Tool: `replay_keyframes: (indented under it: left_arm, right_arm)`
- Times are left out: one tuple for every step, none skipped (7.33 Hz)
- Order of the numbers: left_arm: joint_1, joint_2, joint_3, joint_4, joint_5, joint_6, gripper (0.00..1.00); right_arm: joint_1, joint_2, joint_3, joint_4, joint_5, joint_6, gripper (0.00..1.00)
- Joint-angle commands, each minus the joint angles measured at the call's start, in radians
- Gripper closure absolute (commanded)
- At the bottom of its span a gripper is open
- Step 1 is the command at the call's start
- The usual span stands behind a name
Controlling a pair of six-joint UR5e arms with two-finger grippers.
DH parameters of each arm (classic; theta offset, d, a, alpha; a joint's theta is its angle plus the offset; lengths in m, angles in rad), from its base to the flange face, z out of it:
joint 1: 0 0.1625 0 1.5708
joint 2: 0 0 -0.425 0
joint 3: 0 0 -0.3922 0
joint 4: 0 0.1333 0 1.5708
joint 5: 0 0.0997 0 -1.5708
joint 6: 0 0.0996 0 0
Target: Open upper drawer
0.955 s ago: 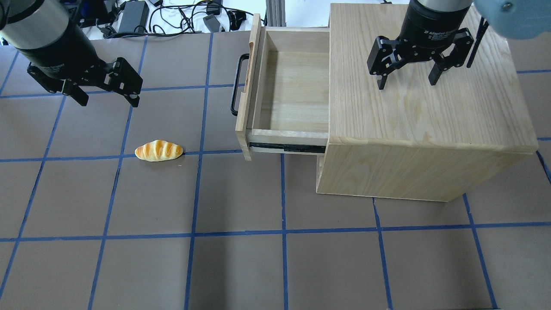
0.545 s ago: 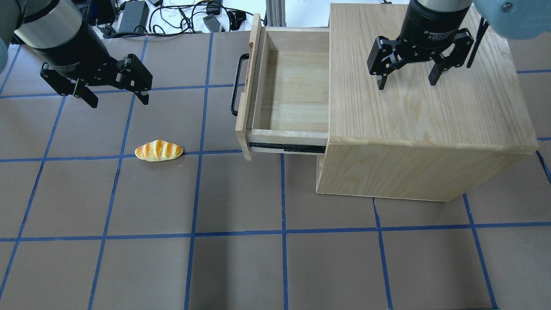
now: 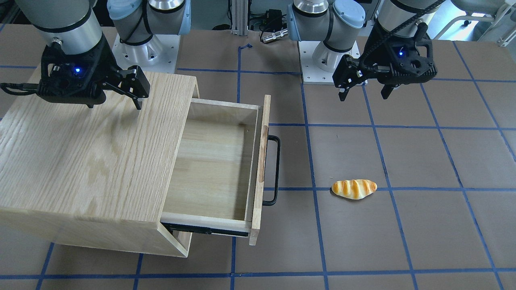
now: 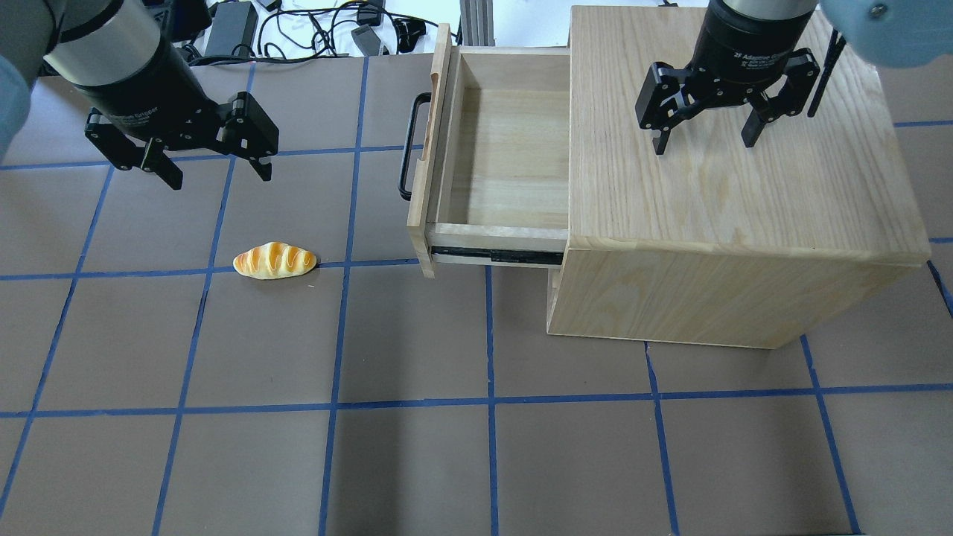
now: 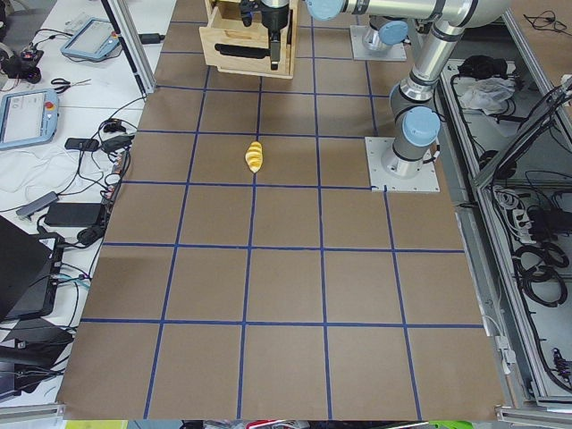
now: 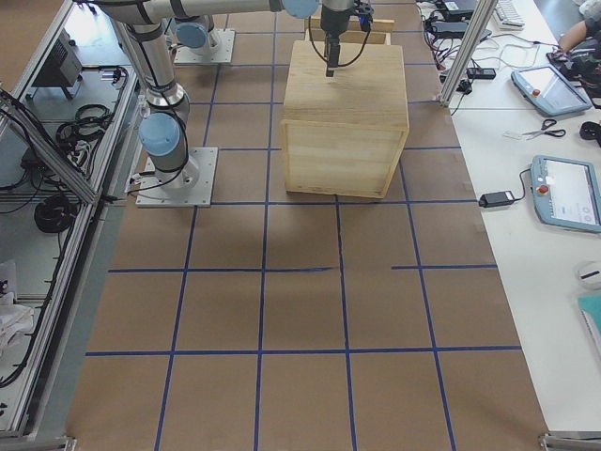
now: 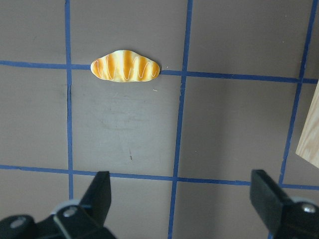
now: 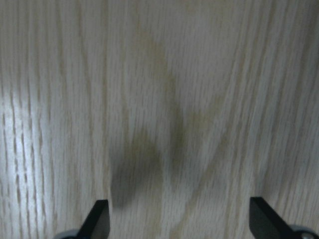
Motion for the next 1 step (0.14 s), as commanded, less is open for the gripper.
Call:
replay_keyframes:
  left_arm:
    - [-0.001,-0.008,0.0,0.008,0.003,0.014,0.0]
  right_arm:
    - [-0.001,0.0,0.0,0.0,0.0,0.0,0.0]
